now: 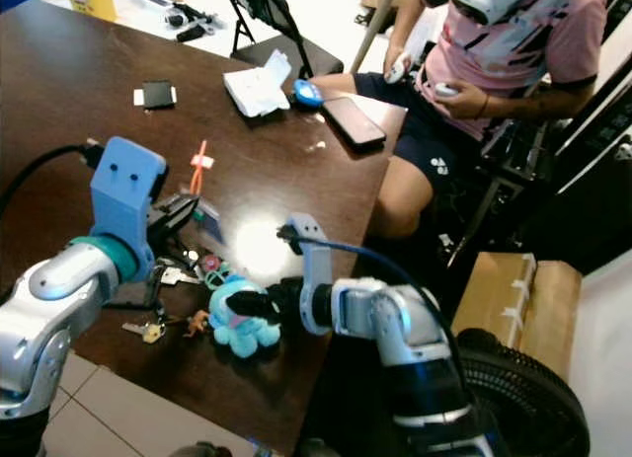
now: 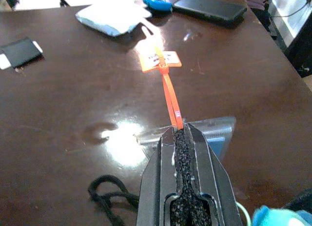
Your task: Hang keys on a hook
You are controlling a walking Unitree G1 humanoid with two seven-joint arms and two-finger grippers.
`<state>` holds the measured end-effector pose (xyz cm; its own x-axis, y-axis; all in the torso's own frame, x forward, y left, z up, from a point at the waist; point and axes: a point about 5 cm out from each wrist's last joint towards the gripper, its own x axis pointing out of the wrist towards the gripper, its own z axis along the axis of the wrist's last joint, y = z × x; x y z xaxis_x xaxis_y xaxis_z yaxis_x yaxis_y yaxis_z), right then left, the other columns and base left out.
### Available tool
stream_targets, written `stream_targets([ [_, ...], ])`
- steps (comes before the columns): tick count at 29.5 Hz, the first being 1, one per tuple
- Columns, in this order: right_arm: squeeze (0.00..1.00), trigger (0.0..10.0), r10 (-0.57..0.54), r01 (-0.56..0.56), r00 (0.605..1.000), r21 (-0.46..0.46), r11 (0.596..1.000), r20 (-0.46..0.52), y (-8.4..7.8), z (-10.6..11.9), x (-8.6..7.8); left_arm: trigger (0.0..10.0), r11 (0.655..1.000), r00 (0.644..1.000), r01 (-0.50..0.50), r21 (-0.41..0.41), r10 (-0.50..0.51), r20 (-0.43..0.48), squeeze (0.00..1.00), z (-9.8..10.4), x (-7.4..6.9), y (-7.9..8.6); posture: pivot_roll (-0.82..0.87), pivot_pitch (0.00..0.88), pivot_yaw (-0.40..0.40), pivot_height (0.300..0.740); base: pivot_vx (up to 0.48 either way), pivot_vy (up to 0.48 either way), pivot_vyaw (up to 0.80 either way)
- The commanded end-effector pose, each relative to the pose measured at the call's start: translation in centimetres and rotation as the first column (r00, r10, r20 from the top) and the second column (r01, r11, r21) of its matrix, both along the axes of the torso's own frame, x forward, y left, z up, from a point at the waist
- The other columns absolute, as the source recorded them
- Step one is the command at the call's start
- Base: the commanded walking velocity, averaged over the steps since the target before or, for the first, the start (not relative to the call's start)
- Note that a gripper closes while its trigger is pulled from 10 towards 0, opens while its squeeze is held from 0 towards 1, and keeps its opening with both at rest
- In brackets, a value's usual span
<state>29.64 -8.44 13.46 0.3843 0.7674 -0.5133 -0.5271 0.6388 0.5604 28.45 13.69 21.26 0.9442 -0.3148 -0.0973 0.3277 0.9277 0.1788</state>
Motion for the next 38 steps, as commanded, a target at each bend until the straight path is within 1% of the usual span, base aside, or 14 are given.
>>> stream_targets([
  [1, 0.00, 2.5, -0.019, 0.013, 0.994, -0.059, 0.998, -0.105, -0.4, -1.9, -0.7, 10.0, 1.000, 1.000, -0.002, -0.005, 0.002, -0.010, 0.02, -0.2, -0.3, 0.0, 0.11, 0.135, 0.011, 0.740, 0.000, 0.000, 0.00],
  [2, 0.00, 0.0, -0.016, 0.009, 0.994, -0.067, 0.998, -0.107, -0.4, -1.9, -0.5, 10.0, 1.000, 1.000, -0.003, -0.008, 0.003, -0.012, 0.03, -0.2, -0.4, -0.1, 0.11, 0.141, 0.008, 0.740, 0.000, 0.000, 0.00],
  [15, 0.00, 0.0, 0.011, -0.018, 0.993, -0.059, 0.998, -0.120, 0.4, -1.5, -0.4, 10.0, 0.999, 0.999, -0.023, -0.022, 0.022, -0.028, 0.03, -0.5, -0.6, -0.1, 0.11, 0.153, 0.001, 0.740, 0.000, 0.000, 0.00],
  [19, 0.00, 0.0, -0.007, 0.005, 0.993, -0.021, 1.000, -0.121, 0.5, -1.3, -0.2, 10.0, 0.999, 0.999, -0.026, -0.023, 0.026, -0.028, 0.03, -0.4, -0.5, -0.1, 0.12, 0.148, 0.007, 0.740, 0.000, 0.000, 0.00],
  [20, 0.00, 0.0, -0.017, 0.021, 0.993, 0.037, 0.999, -0.115, 0.5, -1.2, 0.0, 10.0, 0.999, 0.999, -0.030, -0.023, 0.030, -0.028, 0.03, -0.4, -0.4, 0.0, 0.12, 0.139, 0.013, 0.740, 0.000, 0.000, 0.00],
  [23, 0.00, 0.0, -0.018, 0.025, 0.994, 0.059, 0.998, -0.112, 0.5, -1.1, 0.1, 10.0, 0.999, 0.999, -0.031, -0.024, 0.030, -0.028, 0.02, -0.4, -0.4, 0.0, 0.12, 0.139, 0.013, 0.740, 0.000, 0.000, 0.00],
  [24, 0.00, 0.0, -0.025, 0.036, 0.994, 0.105, 0.994, -0.103, 0.5, -0.9, 0.2, 10.0, 0.999, 0.999, -0.032, -0.023, 0.032, -0.027, 0.03, -0.4, -0.3, 0.0, 0.12, 0.134, 0.015, 0.740, 0.000, 0.000, 0.00],
  [25, 0.00, 0.0, -0.025, 0.036, 0.994, 0.105, 0.994, -0.103, 0.5, -0.9, 0.2, 10.0, 0.999, 0.999, -0.032, -0.023, 0.032, -0.027, 0.03, -0.4, -0.3, 0.0, 0.12, 0.134, 0.015, 0.740, 0.000, 0.000, 0.00],
  [26, 0.00, 0.0, -0.027, 0.039, 0.997, 0.153, 0.988, -0.076, 0.4, -0.6, 0.4, 10.0, 0.999, 0.999, -0.034, -0.023, 0.034, -0.025, 0.02, -0.3, -0.3, 0.0, 0.12, 0.126, 0.015, 0.740, 0.000, 0.000, 0.00],
  [27, 0.00, 0.0, -0.027, 0.039, 0.997, 0.153, 0.988, -0.076, 0.4, -0.6, 0.4, 10.0, 0.999, 0.999, -0.034, -0.023, 0.034, -0.025, 0.02, -0.3, -0.3, 0.0, 0.12, 0.126, 0.015, 0.740, 0.000, 0.000, 0.00],
  [29, 0.00, 0.0, -0.043, 0.039, 0.999, 0.260, 0.965, 0.009, 0.3, 0.3, 0.5, 10.0, 0.999, 0.999, -0.041, -0.026, 0.041, -0.013, 0.03, -0.2, -0.2, 0.2, 0.13, 0.103, 0.021, 0.740, 0.000, 0.000, 0.00],
  [33, 0.00, 0.0, -0.064, 0.050, 0.997, 0.290, 0.956, 0.037, 0.2, 0.6, 0.6, 10.0, 0.999, 0.999, -0.044, -0.027, 0.043, -0.009, 0.03, -0.1, -0.2, 0.3, 0.12, 0.093, 0.025, 0.740, 0.000, 0.000, 0.00],
  [37, 0.00, 0.0, -0.103, 0.062, 0.989, 0.335, 0.940, 0.105, -0.2, 1.5, 0.6, 10.0, 0.999, 0.999, -0.048, -0.025, 0.048, -0.002, 0.03, 0.0, -0.1, 0.5, 0.12, 0.087, 0.026, 0.740, 0.000, 0.000, 0.00],
  [38, 0.00, 0.0, -0.137, 0.052, 0.966, 0.350, 0.935, 0.221, -0.3, 3.0, 0.7, 10.0, 0.998, 0.998, -0.059, -0.027, 0.059, 0.009, 0.02, 0.1, -0.1, 0.7, 0.13, 0.070, 0.026, 0.740, 0.000, 0.000, 0.00],
])
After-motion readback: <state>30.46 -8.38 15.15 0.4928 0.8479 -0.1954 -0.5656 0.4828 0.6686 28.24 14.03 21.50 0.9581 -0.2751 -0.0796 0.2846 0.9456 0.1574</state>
